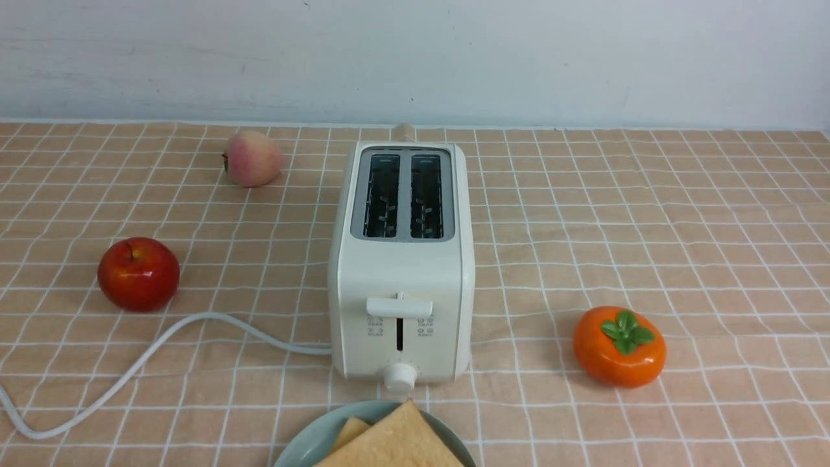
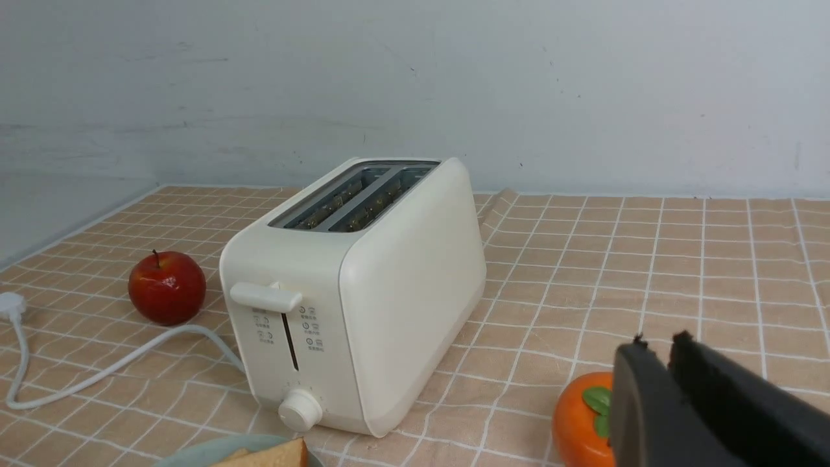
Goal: Take toasted bread from bread machine on light coffee tablecloth place on plate.
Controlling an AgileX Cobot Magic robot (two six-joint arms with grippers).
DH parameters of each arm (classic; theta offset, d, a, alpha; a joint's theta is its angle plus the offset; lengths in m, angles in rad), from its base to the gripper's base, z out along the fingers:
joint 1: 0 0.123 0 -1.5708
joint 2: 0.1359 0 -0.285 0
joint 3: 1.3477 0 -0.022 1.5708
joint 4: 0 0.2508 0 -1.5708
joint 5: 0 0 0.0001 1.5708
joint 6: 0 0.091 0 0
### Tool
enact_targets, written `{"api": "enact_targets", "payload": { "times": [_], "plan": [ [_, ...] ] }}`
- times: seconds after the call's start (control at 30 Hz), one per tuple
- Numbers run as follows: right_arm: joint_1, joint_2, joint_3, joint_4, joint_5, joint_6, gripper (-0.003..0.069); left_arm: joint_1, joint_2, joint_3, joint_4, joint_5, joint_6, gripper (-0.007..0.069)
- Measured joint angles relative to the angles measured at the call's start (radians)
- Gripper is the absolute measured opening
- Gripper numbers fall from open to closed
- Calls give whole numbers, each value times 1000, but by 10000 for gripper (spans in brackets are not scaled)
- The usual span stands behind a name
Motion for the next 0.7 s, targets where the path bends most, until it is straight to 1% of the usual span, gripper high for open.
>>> {"api": "enact_targets", "payload": {
  "times": [0.7],
  "plan": [
    [0, 0, 0, -6, 0, 0, 95, 0, 0, 0, 0, 0, 0, 71]
  ]
}}
